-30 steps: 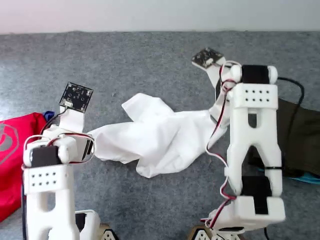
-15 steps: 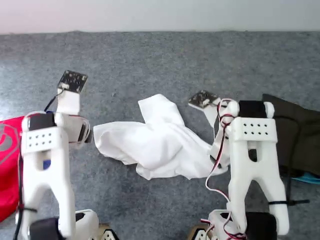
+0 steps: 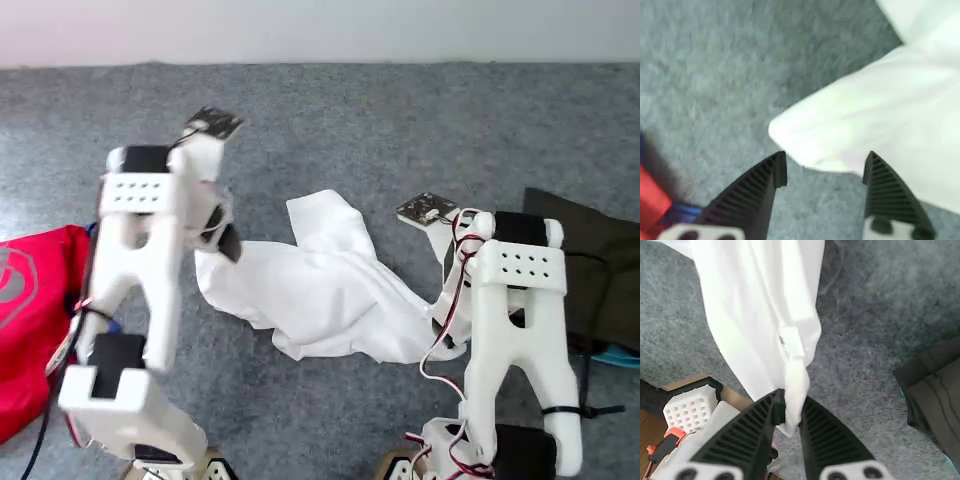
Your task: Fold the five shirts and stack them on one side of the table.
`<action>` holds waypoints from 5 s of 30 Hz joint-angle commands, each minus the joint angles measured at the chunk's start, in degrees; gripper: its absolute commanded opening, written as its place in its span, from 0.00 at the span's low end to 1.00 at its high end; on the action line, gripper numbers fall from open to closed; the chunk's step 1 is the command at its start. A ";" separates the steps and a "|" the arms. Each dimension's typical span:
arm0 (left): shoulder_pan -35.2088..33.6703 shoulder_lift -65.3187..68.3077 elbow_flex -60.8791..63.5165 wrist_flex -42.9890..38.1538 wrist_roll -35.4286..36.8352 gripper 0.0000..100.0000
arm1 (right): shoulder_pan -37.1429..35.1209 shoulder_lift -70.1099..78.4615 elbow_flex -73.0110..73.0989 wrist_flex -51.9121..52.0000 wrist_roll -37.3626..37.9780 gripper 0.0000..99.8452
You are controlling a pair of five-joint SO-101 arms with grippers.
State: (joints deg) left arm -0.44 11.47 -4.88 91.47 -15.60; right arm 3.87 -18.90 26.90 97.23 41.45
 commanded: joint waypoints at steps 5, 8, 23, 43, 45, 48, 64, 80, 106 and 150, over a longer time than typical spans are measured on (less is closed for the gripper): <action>7.65 15.03 -7.87 0.44 0.62 0.25 | 0.75 -1.89 -0.26 -0.66 0.35 0.01; 7.82 18.73 -8.22 0.35 -0.79 0.15 | 0.75 -1.98 -0.62 -0.66 0.35 0.01; -10.90 4.66 -3.30 9.14 -13.01 0.01 | 5.05 -1.98 -13.01 -5.23 0.62 0.01; -11.08 -21.45 15.34 0.18 -7.03 0.23 | -5.85 -1.80 -8.09 0.31 0.26 0.01; -9.49 -17.32 15.16 -2.73 -4.75 0.26 | -6.29 -1.89 -5.98 -0.22 0.26 0.01; -7.03 -10.20 12.70 -4.75 -3.43 0.26 | -6.29 -1.89 -4.57 -0.31 0.26 0.01; -6.68 18.55 -20.88 3.34 0.97 0.26 | -6.20 -1.80 -3.96 -0.31 -2.11 0.01; -5.54 32.70 -29.67 7.21 1.05 0.22 | -6.11 -1.80 -3.96 -0.22 -2.11 0.01; -7.82 6.59 -29.67 8.79 0.97 0.01 | -3.30 -15.87 -4.31 -7.60 -1.93 0.01; -8.88 -42.73 -18.59 0.97 -3.34 0.01 | -0.84 -21.14 -17.49 -25.63 1.14 0.01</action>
State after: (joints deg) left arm -8.70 -30.11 -27.12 87.60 -16.84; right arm 2.20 -38.68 7.30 67.43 42.07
